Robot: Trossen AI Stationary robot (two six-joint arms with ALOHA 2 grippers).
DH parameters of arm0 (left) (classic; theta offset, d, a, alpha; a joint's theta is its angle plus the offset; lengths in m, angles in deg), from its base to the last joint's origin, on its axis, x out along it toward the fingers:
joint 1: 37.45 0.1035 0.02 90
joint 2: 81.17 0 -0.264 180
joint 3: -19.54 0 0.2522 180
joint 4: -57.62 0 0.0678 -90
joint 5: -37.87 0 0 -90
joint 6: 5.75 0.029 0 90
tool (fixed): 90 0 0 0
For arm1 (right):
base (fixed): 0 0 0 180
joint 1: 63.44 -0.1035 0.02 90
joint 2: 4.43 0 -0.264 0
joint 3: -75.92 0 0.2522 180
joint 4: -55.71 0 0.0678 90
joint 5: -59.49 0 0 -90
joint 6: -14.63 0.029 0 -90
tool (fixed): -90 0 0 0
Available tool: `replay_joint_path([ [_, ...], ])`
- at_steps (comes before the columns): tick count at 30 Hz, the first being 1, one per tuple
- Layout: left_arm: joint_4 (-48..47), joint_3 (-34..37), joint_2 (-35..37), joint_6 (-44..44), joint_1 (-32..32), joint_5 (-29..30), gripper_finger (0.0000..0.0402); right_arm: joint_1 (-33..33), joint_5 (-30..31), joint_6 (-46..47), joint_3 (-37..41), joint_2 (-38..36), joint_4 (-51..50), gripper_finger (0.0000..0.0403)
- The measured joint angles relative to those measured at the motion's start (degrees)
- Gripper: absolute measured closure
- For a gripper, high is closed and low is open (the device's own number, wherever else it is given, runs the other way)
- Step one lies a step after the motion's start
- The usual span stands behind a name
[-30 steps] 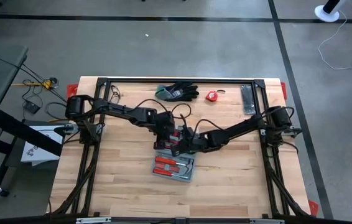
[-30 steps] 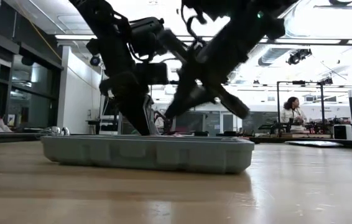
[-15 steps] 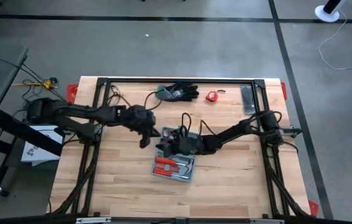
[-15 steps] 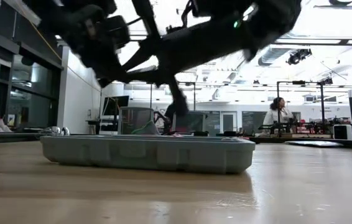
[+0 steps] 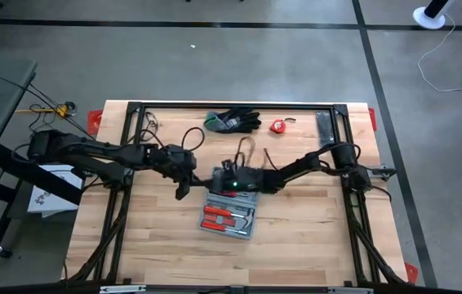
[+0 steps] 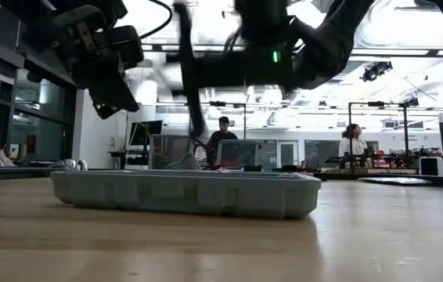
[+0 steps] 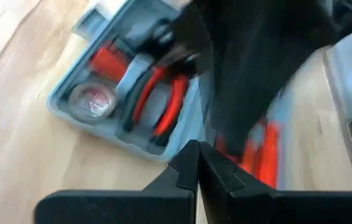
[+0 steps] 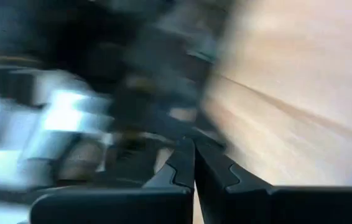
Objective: Prefit tool cases
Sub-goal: Put the pliers into the tool case
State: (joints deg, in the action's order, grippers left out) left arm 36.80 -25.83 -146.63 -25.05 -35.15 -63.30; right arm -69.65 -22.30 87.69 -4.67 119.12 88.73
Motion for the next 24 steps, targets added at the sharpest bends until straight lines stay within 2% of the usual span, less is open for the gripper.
replay_joint_path([
  [1,-1.0,0.4,-0.2,-0.1,0.0,0.2,0.0401,-0.3,0.0,4.3,0.0,0.1,-7.1,0.0403],
  [3,0.3,0.0,-0.1,0.4,-0.1,0.1,0.0401,-0.7,0.3,7.1,-0.1,0.5,-9.3,0.0403],
  [8,-0.6,0.1,-0.3,0.9,0.0,-0.1,0.0401,-0.5,0.1,-2.3,0.8,0.8,10.1,0.0403],
  [10,0.1,-0.1,0.2,1.0,0.0,0.2,0.0401,-0.4,-0.8,-3.7,0.5,-0.8,10.1,0.0403],
  [14,-1.0,0.1,-0.1,1.2,0.0,1.3,0.0401,-0.8,-1.2,-4.6,1.9,-2.2,-0.5,0.0403],
  [16,-0.2,-0.1,0.0,1.3,0.0,1.4,0.0401,-1.0,-0.5,-4.5,3.8,-3.9,-1.2,0.0403],
  [20,-0.1,-0.1,-0.4,1.4,-0.2,3.7,0.0401,-0.7,4.5,-3.7,11.0,-10.6,-2.2,0.0403],
  [24,2.9,0.0,-2.6,1.4,-0.1,5.7,0.0401,0.9,8.6,-2.8,18.6,-21.9,-14.7,0.0403],
])
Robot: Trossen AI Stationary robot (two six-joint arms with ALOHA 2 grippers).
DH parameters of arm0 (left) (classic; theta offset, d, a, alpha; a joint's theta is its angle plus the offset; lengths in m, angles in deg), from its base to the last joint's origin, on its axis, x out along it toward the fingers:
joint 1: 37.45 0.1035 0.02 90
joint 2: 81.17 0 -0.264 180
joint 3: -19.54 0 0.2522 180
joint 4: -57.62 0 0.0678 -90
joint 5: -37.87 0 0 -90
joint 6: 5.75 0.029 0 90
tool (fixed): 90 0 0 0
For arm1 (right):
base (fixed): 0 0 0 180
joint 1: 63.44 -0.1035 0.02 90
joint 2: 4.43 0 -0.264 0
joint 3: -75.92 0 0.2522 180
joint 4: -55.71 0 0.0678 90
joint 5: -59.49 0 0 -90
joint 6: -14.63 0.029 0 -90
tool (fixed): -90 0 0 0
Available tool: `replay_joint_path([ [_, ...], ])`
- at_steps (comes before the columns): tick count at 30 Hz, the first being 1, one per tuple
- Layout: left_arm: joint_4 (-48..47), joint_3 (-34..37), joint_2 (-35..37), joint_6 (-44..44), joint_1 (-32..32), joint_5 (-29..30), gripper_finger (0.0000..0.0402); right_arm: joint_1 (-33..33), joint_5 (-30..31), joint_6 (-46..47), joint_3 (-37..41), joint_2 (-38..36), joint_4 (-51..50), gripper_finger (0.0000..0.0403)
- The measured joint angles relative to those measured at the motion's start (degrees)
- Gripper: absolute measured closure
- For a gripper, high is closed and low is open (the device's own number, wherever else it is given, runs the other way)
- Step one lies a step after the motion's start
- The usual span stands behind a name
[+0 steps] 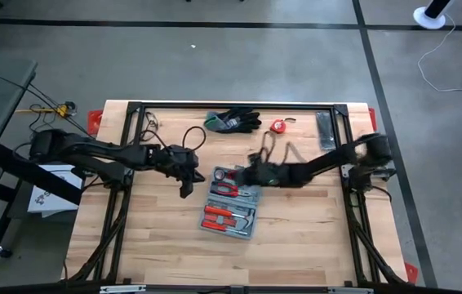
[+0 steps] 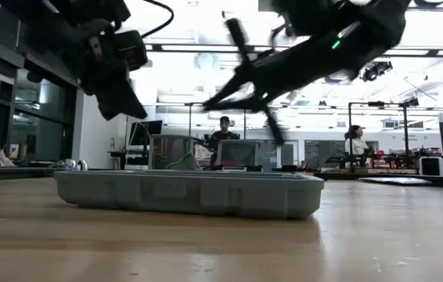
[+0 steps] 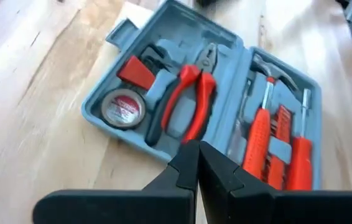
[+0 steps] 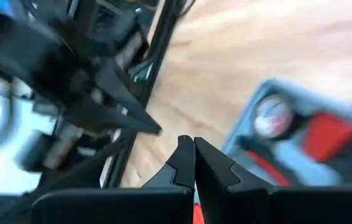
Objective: Prefit tool cases
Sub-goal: Put the pliers into the tool case
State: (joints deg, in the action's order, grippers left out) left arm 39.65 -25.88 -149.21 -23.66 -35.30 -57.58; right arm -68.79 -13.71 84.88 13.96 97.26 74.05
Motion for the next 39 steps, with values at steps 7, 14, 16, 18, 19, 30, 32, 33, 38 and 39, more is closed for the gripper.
replay_joint_path([
  [7,14.7,-1.4,-10.0,0.5,0.0,-6.6,0.0401,3.7,1.0,-1.2,5.5,-19.2,-24.3,0.0403],
  [14,6.1,-14.5,-24.5,5.7,-1.4,-6.4,0.0401,4.8,-7.7,-6.0,5.7,-21.8,-29.8,0.0403],
  [16,0.6,-18.5,-27.0,8.4,-1.8,-2.9,0.0401,3.0,-8.6,-6.9,4.5,-20.1,-31.0,0.0403],
  [18,-3.7,-21.2,-28.9,10.6,-2.0,0.1,0.0401,1.0,-8.9,-8.1,3.1,-17.9,-33.7,0.0403],
  [19,-5.2,-22.0,-29.7,11.1,-1.9,0.7,0.0401,0.2,-9.0,-8.8,2.0,-16.6,-34.8,0.0403],
  [30,-5.2,-23.1,-35.4,10.0,-1.9,1.3,0.0401,-2.1,-12.9,-13.8,-5.5,-4.7,-38.5,0.0403],
  [32,-4.9,-23.2,-35.8,10.0,-1.9,1.1,0.0401,-1.8,-14.1,-14.0,-5.9,-2.9,-38.5,0.0403],
  [33,-4.8,-23.2,-36.1,10.0,-1.9,1.0,0.0401,-1.8,-14.7,-14.2,-6.1,-2.1,-38.2,0.0403],
  [38,-4.2,-23.1,-36.2,9.5,-1.9,1.0,0.0401,-1.8,-16.9,-13.7,-6.2,1.5,-38.5,0.0403],
  [39,-4.1,-23.1,-36.2,9.4,-1.9,1.0,0.0401,-1.8,-16.9,-13.5,-6.2,1.6,-38.6,0.0403],
])
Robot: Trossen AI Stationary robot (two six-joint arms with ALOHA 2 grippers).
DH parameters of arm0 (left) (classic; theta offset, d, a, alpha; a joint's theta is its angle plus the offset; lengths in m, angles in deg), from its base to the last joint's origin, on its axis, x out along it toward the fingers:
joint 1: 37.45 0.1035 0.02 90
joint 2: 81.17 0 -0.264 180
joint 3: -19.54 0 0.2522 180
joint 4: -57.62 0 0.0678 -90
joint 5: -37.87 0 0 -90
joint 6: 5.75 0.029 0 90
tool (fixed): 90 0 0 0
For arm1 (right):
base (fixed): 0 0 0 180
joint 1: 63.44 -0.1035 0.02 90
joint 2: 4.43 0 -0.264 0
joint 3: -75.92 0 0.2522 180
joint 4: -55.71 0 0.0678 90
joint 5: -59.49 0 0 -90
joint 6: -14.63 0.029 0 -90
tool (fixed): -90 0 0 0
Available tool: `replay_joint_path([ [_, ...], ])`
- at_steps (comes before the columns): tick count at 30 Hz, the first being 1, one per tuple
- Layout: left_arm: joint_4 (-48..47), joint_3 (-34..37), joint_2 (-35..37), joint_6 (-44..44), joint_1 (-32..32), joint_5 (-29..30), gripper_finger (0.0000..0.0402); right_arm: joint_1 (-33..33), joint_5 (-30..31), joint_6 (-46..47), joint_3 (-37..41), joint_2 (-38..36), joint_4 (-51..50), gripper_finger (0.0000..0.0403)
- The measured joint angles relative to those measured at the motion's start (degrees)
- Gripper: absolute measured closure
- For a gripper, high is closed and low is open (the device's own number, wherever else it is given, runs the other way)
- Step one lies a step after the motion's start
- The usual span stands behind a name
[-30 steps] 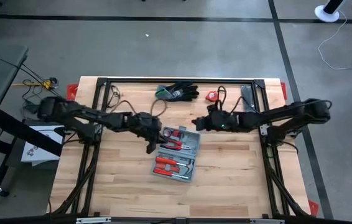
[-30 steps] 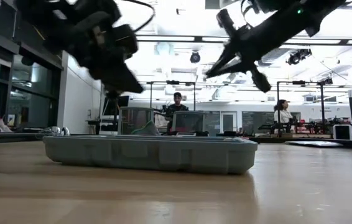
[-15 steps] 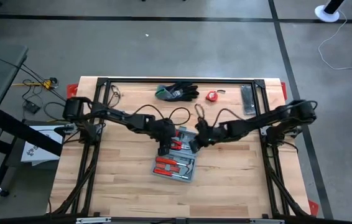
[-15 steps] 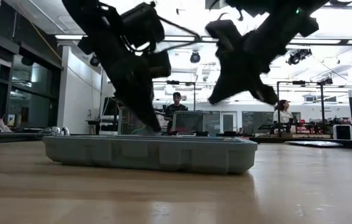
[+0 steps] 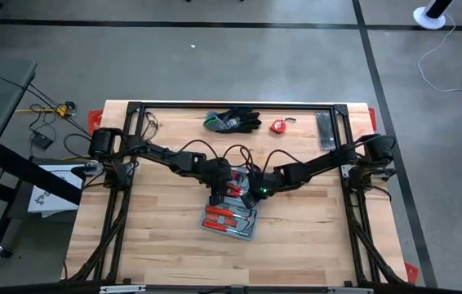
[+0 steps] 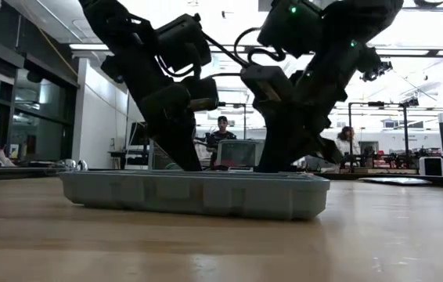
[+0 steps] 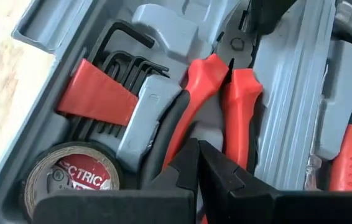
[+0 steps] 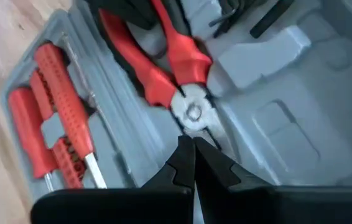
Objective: Prefit tool cases
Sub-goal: Put the pliers into the tool case
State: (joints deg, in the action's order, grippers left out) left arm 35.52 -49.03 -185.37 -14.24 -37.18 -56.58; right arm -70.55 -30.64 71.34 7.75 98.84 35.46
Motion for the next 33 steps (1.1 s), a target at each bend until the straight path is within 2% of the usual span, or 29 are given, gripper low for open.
replay_joint_path([
  [6,-1.2,0.2,1.6,-3.0,0.1,-2.0,0.0401,0.9,1.0,-0.5,0.1,-4.0,-2.5,0.0403],
  [10,-3.7,0.3,8.8,-5.3,-0.1,-3.4,0.0401,1.3,6.0,-2.2,0.1,-12.1,-7.7,0.0403],
  [15,-6.9,1.0,18.4,-4.9,-0.2,2.5,0.0401,4.5,12.9,-5.5,0.1,-23.6,-19.2,0.0403],
  [19,-6.9,1.9,23.0,-4.7,1.0,8.8,0.0401,9.9,14.1,-6.1,0.1,-29.2,-30.6,0.0403],
  [24,-8.2,2.6,23.4,0.2,3.7,10.8,0.0401,17.5,14.0,-5.8,0.1,-30.0,-36.7,0.0403],
  [31,-12.5,2.6,22.9,8.0,8.6,9.2,0.0401,27.7,13.5,-7.6,0.1,-24.9,-29.4,0.0403],
  [33,-14.4,2.6,22.9,8.9,9.8,9.1,0.0401,30.4,11.7,-8.1,0.1,-22.7,-27.2,0.0402],
])
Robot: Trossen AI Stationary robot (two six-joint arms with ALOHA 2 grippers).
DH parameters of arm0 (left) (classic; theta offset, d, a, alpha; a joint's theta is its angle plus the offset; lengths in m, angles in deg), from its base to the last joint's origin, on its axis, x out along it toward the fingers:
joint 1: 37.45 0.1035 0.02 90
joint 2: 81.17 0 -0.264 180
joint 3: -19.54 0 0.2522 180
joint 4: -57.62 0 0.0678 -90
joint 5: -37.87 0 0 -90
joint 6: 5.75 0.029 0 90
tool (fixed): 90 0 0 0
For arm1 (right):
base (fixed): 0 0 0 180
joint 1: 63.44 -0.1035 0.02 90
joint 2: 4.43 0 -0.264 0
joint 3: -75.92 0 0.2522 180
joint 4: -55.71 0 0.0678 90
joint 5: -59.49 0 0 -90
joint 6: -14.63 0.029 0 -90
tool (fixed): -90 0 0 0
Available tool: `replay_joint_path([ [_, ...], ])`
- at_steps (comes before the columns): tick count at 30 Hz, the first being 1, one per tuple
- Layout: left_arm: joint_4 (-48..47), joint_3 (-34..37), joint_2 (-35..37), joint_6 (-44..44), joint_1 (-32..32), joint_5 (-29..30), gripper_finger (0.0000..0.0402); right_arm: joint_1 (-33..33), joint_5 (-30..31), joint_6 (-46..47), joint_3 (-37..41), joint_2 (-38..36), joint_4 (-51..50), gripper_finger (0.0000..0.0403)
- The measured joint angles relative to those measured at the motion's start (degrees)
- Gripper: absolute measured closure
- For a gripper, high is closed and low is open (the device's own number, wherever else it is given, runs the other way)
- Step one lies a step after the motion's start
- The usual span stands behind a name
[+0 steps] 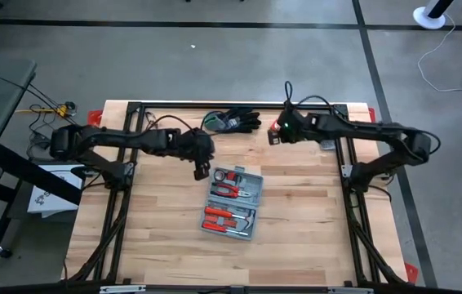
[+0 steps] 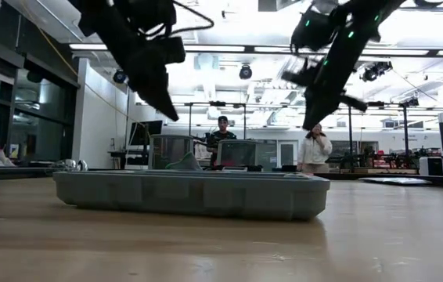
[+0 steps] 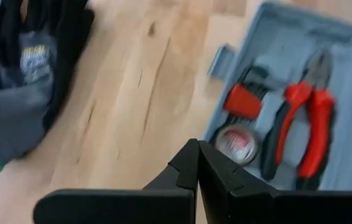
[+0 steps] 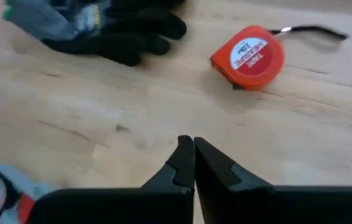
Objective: Prefit tool cases
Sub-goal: Put the pliers into the tool case
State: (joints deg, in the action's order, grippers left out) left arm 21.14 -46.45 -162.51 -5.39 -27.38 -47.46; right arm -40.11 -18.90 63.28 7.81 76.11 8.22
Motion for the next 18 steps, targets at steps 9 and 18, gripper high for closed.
replay_joint_path([
  [9,-3.4,0.0,0.0,2.9,2.7,-6.0,0.0401,4.8,-10.0,-8.7,0.0,7.3,6.1,0.0344],
  [18,-3.9,0.0,0.0,2.9,2.7,-6.0,0.0401,4.8,-6.6,-8.3,0.0,7.6,9.6,0.0225],
])
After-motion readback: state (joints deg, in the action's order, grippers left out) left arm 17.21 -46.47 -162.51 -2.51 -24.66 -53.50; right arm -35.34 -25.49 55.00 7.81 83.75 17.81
